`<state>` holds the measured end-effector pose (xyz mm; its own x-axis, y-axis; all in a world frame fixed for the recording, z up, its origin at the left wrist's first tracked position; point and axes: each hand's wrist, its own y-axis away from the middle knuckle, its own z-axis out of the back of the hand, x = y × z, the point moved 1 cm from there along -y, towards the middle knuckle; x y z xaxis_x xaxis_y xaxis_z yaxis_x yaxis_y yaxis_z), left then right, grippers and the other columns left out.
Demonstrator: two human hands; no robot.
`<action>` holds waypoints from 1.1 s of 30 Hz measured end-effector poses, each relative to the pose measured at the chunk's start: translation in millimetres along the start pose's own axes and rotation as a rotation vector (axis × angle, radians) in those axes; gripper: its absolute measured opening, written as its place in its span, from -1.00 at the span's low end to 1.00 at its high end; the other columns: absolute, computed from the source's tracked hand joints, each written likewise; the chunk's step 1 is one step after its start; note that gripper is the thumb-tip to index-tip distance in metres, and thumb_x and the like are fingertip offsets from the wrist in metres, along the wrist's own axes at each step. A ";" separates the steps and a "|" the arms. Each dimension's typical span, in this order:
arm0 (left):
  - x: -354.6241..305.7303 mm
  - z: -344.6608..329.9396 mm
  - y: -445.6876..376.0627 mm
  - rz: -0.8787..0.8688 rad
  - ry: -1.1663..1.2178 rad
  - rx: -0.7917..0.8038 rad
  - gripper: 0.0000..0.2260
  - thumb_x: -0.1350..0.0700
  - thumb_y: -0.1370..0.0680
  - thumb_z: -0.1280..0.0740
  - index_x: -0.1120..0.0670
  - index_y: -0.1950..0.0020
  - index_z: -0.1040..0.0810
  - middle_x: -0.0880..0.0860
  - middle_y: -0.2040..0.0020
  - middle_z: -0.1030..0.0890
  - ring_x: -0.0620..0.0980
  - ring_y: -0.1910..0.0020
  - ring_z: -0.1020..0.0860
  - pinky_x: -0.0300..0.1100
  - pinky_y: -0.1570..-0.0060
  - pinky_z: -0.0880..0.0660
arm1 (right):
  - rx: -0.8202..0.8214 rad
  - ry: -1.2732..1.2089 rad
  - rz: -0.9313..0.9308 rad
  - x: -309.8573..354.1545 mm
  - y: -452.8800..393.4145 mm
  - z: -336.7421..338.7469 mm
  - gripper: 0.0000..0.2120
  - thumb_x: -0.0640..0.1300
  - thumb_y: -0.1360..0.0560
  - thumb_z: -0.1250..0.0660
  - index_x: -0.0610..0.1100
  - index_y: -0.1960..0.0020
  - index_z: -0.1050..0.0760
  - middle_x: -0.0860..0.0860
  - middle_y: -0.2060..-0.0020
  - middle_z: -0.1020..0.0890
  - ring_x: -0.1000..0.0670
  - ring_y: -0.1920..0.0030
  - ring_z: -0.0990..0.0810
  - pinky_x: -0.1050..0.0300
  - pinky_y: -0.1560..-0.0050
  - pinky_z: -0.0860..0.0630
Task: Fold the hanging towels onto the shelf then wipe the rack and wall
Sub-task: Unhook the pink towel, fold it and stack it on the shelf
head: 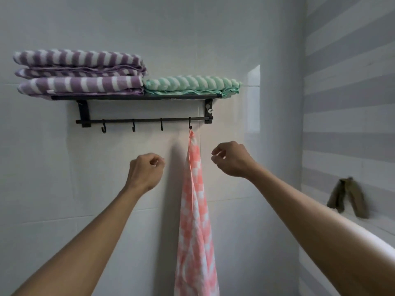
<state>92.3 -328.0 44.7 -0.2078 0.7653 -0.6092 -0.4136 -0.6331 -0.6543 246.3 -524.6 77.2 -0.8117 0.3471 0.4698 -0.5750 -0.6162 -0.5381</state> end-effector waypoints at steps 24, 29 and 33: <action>78.9 -203.2 -160.8 0.081 0.206 0.203 -0.66 -0.13 -0.53 -0.41 0.06 -0.18 -0.66 -0.01 -0.05 -0.69 0.00 -0.07 -0.63 -0.18 -0.12 -0.53 | -0.023 -0.292 -0.170 -87.9 -222.2 -138.2 -0.62 -0.11 -0.63 -0.27 -0.14 -0.43 -0.45 -0.13 -0.25 -0.62 -0.08 0.09 -0.56 0.11 0.11 -0.57; 77.8 -230.2 -189.1 0.013 0.232 0.206 -0.78 -0.04 -0.58 -0.36 0.06 0.17 -0.63 -0.07 0.24 -0.65 -0.07 0.25 -0.59 -0.23 0.27 -0.47 | -0.012 -0.442 -0.117 -94.2 -256.6 -156.7 -0.74 -0.01 -0.64 -0.28 -0.09 -0.26 -0.54 -0.07 -0.04 -0.65 -0.08 0.09 -0.55 0.04 0.13 -0.53; 81.9 -241.3 -206.7 0.059 0.296 0.179 -0.69 0.08 -0.62 -0.26 0.09 0.32 -0.39 -0.04 0.41 -0.40 -0.01 0.39 -0.34 -0.20 0.42 -0.23 | 0.068 -0.627 -0.096 -97.1 -272.3 -158.0 -0.78 -0.12 -0.62 -0.34 -0.14 -0.25 -0.54 -0.17 0.12 -0.63 -0.11 0.13 -0.61 -0.07 0.14 -0.56</action>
<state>374.7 -162.4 22.0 0.0194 0.6444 -0.7645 -0.5628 -0.6249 -0.5411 465.4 -278.8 67.5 -0.5309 -0.0641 0.8450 -0.6176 -0.6535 -0.4377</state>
